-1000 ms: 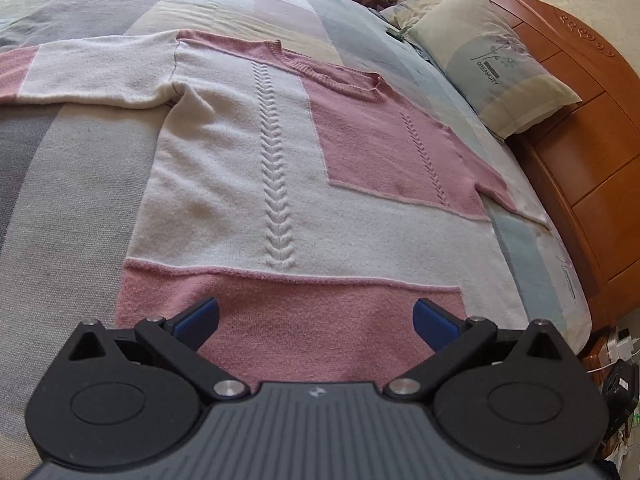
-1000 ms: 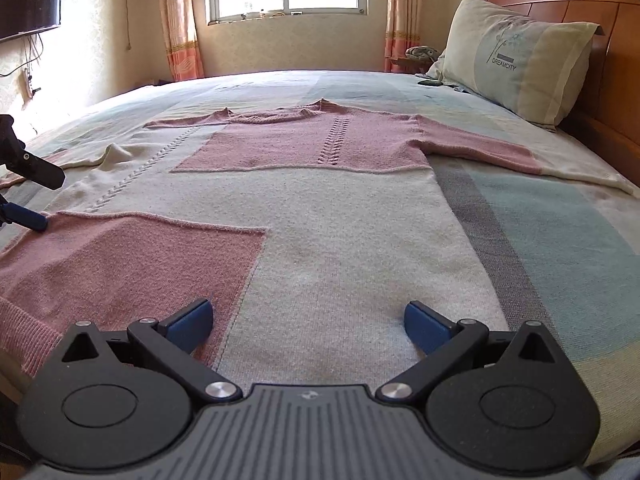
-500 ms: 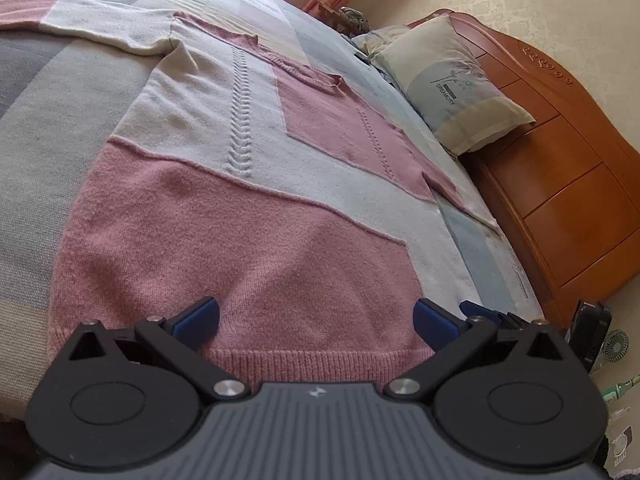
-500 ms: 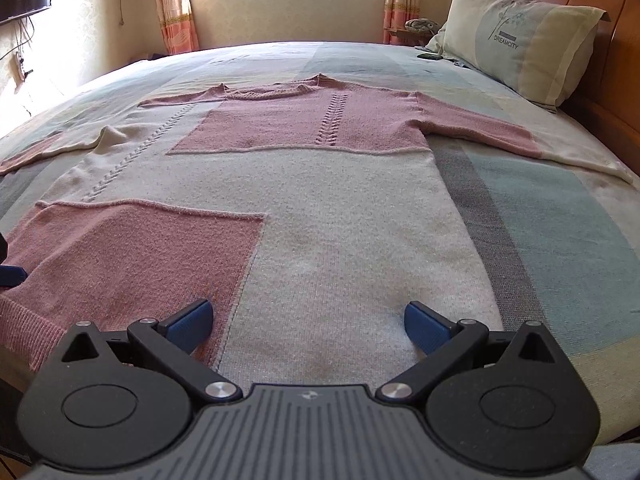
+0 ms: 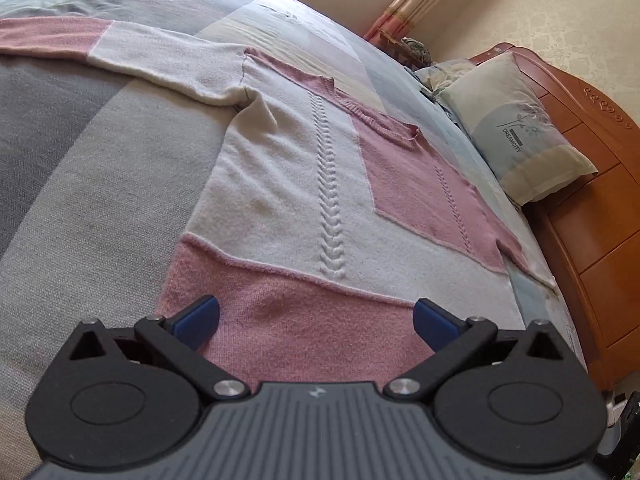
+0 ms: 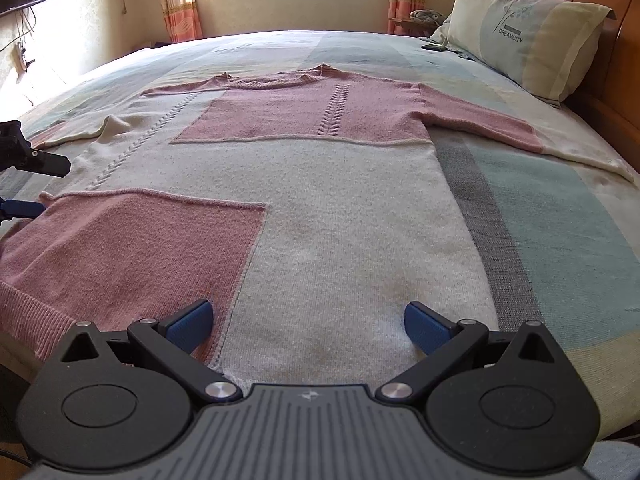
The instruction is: Fold clothes
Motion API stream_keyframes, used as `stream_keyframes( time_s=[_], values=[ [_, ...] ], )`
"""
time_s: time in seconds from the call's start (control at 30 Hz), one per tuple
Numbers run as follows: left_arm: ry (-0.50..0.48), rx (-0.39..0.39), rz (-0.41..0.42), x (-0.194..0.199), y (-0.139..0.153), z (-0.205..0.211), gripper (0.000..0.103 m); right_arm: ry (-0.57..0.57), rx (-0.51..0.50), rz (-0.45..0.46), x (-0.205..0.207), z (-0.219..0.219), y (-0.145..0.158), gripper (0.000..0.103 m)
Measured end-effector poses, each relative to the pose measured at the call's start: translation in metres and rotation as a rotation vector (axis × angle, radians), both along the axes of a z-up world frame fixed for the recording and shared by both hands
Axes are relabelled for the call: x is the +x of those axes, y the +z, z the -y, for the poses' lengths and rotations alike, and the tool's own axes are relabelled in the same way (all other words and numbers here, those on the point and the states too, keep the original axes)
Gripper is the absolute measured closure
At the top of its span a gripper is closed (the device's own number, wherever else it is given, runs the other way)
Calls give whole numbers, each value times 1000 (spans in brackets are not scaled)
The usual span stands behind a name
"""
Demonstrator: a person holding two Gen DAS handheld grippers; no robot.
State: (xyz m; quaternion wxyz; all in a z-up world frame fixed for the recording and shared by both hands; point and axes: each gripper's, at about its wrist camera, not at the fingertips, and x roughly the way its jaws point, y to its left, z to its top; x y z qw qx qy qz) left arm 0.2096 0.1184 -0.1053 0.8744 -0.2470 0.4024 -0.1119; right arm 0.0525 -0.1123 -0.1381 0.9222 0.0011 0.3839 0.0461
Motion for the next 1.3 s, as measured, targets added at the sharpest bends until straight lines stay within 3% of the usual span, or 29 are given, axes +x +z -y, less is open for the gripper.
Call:
stream_keyframes(
  time_s=[0.2, 0.27, 0.37, 0.5, 0.63, 0.87, 1.03, 1.3],
  values=[
    [-33, 63, 9, -9, 19, 3, 1, -1, 0, -6, 0, 0, 1, 0],
    [-89, 35, 42, -5, 26, 12, 1, -2, -2, -8, 1, 0, 1, 0],
    [-114, 32, 12, 9, 22, 26, 1, -2, -5, -7, 0, -1, 0, 0],
    [-87, 41, -45, 6, 4, 30, 1, 2, -6, -5, 0, -1, 0, 0],
    [-88, 39, -46, -26, 8, 24, 1, 6, 2, -5, -1, 1, 1, 0],
    [-130, 105, -91, -60, 9, 25, 1, 12, -5, -8, -3, 0, 1, 0],
    [-113, 82, -52, -58, 18, 20, 1, 14, -14, -7, -4, -1, 1, 0],
    [-57, 61, -66, -48, 13, 11, 1, 17, -12, -11, -3, -1, 1, 0]
  ],
)
